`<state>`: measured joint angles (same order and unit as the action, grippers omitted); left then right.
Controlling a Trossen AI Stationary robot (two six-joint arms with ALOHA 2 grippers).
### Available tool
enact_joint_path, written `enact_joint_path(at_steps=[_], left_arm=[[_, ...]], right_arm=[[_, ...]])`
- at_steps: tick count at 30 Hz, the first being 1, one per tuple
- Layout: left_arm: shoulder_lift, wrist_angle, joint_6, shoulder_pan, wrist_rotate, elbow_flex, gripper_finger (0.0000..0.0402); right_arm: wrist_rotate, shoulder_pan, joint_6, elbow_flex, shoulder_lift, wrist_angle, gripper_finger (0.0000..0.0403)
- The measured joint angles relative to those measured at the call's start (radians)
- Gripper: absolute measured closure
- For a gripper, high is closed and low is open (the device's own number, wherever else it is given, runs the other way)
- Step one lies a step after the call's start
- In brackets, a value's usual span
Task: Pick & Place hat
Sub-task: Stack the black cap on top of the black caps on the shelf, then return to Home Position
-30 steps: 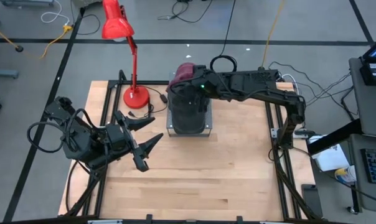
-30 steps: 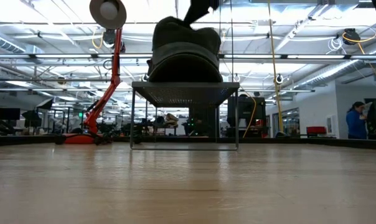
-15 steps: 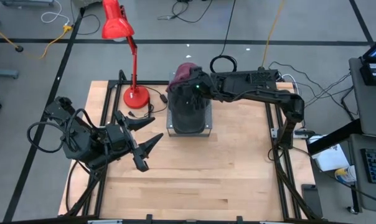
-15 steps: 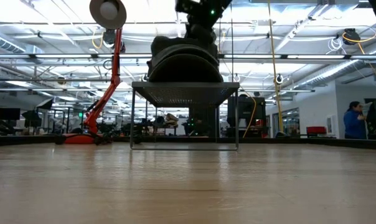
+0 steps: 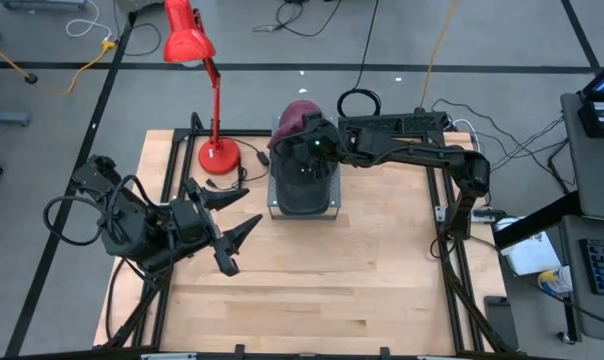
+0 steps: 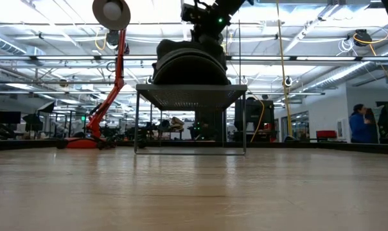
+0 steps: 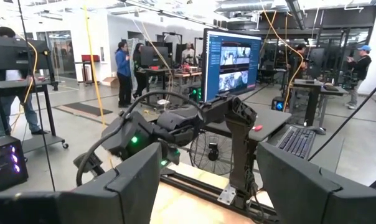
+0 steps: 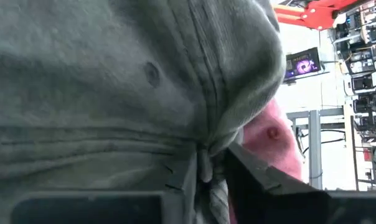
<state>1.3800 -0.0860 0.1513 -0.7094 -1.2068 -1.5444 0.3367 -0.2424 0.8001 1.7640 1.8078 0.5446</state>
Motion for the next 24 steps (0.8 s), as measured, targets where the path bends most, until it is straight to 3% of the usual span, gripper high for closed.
enact_joint_path(at_steps=[13,18,24], left_arm=[[0.0,0.001,0.006,0.0,-0.019,0.0,0.0132],[0.0,0.005,0.049,0.0,-0.011,0.0,0.0132],[0.0,0.0,0.12,0.001,-0.008,0.0,0.0133]], right_arm=[[-0.023,0.0,-0.137,0.0,-0.051,0.008,0.0159],[-0.026,0.003,-0.254,-0.001,-0.091,0.007,0.0131],[-0.058,0.016,-0.446,0.0,-0.176,0.01,0.013]])
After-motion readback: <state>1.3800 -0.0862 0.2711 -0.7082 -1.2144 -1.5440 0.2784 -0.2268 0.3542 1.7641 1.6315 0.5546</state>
